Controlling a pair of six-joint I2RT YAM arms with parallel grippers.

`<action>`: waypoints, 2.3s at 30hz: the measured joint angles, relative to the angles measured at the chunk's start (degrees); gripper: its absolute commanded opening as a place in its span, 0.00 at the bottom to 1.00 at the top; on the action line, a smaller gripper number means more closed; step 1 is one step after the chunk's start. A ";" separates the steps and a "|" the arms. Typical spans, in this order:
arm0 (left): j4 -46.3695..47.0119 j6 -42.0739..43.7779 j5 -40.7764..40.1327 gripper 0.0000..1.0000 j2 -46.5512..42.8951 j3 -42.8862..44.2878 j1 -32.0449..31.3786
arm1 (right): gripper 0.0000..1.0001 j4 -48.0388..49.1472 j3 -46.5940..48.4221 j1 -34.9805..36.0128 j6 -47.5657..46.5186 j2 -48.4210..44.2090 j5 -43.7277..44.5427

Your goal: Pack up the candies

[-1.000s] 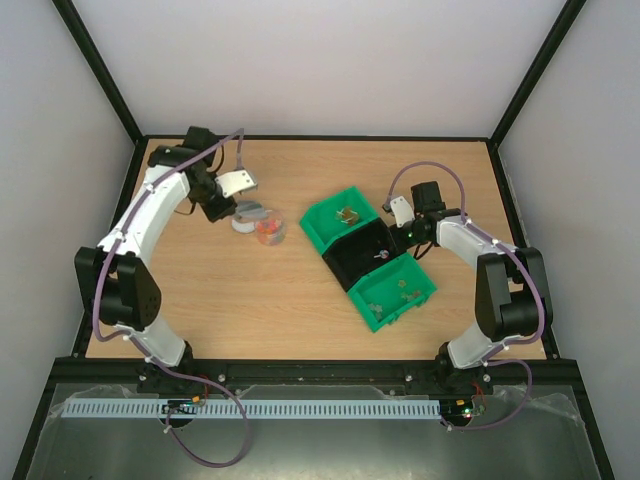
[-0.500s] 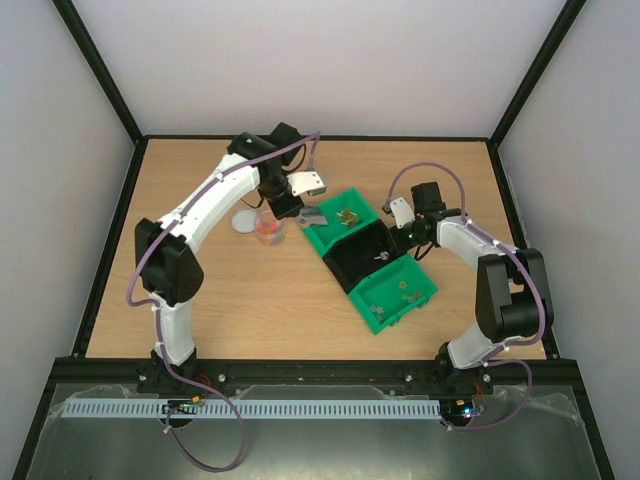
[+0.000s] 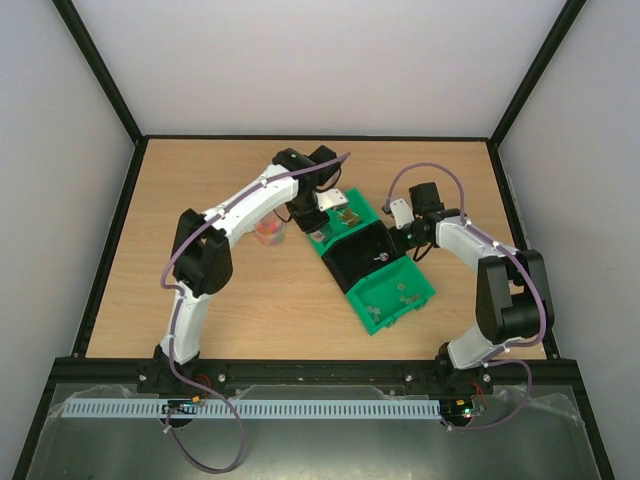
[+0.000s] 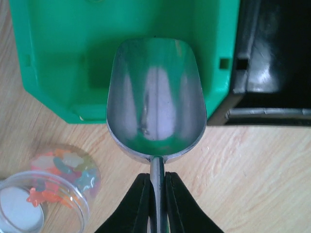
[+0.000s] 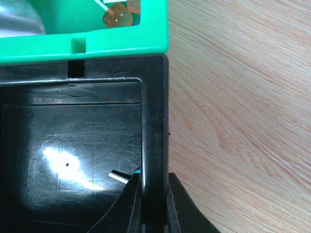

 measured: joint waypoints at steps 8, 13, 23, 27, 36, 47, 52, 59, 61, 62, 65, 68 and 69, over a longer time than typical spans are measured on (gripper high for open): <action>2.69 -3.04 -1.22 0.02 1.99 0.26 -0.07 | 0.01 -0.57 -0.57 1.31 1.95 -1.16 1.73; 3.32 -3.41 -1.11 0.02 2.36 0.26 -0.22 | 0.01 -0.37 -1.90 1.66 2.27 -2.51 2.56; 3.43 -2.93 -0.90 0.02 3.21 1.16 -0.59 | 0.01 -0.17 -2.78 1.55 1.38 -3.52 3.21; 3.91 -2.75 -0.42 0.02 3.21 0.83 -0.66 | 0.01 -0.46 -2.56 1.49 1.22 -3.41 3.26; 13.35 -2.49 0.48 0.02 -2.86 -9.64 -0.39 | 0.01 -1.79 -1.27 1.42 1.53 -2.58 3.67; 17.99 -1.42 -0.20 0.02 -6.01 -15.32 -0.46 | 0.01 -1.79 -1.14 2.32 4.66 -2.36 7.23; 15.34 -1.53 -0.66 0.02 -7.37 -15.56 -0.42 | 0.01 -1.79 -1.14 2.40 5.46 -2.40 7.19; 15.39 -3.37 0.13 0.02 -7.23 -15.34 -0.02 | 0.01 -1.79 -1.18 2.43 5.51 -2.54 7.17; 15.63 -4.35 0.52 0.02 -6.91 -15.15 0.11 | 0.01 -1.79 -1.20 2.43 5.53 -2.54 7.06; 16.06 -4.94 0.81 0.02 -6.64 -15.15 0.15 | 0.01 -1.77 -1.22 2.43 5.55 -2.54 7.02; 17.86 -6.64 1.66 0.02 -5.60 -15.06 0.22 | 0.01 -1.62 -1.33 2.40 5.51 -2.69 6.84; 19.89 -7.98 2.32 0.02 -3.45 -14.45 0.24 | 0.01 -1.62 -1.42 2.40 5.53 -2.75 6.71; 20.65 -8.17 2.47 0.02 -2.97 -14.05 0.33 | 0.01 -1.62 -1.44 2.40 5.49 -2.75 6.69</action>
